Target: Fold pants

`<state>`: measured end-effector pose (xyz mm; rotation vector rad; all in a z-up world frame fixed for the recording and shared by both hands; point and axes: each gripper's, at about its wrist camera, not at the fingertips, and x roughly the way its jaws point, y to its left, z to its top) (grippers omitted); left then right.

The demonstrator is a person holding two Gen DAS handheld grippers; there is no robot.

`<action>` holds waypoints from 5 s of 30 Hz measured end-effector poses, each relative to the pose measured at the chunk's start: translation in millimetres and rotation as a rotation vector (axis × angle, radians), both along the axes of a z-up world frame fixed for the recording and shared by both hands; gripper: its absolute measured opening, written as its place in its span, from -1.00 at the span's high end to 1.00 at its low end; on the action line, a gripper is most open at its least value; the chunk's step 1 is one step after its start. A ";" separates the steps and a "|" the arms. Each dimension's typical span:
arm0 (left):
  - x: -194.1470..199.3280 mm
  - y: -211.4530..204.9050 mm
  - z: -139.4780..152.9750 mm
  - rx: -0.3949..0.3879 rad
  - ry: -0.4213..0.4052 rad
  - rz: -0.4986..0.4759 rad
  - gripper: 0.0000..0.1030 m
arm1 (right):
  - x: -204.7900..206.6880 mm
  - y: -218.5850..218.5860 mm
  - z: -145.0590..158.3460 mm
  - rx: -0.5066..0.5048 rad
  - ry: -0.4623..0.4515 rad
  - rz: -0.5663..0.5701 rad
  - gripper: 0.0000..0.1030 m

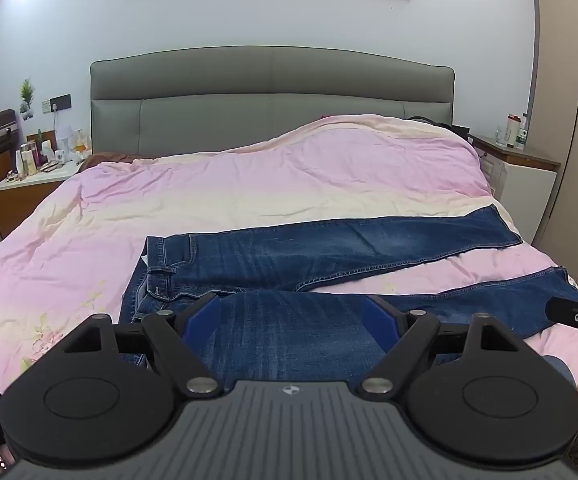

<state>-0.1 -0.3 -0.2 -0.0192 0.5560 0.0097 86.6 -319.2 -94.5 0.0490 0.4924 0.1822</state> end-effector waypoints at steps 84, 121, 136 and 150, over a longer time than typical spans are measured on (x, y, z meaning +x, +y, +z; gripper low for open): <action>-3.4 7.2 -3.8 -0.049 0.016 0.010 -0.83 | -2.3 -5.6 3.8 0.016 0.009 -0.012 -0.90; 99.4 75.5 -88.0 0.216 0.445 -0.409 -0.48 | 124.7 -76.5 -45.2 -0.285 0.061 0.118 -0.53; 146.5 -6.5 -205.2 0.716 0.741 -0.480 -0.48 | 219.7 -153.7 -116.8 -0.528 0.286 0.149 -0.62; 154.8 -20.3 -233.1 0.878 0.688 -0.440 0.77 | 249.2 -196.7 -145.9 -0.705 0.391 0.029 -0.62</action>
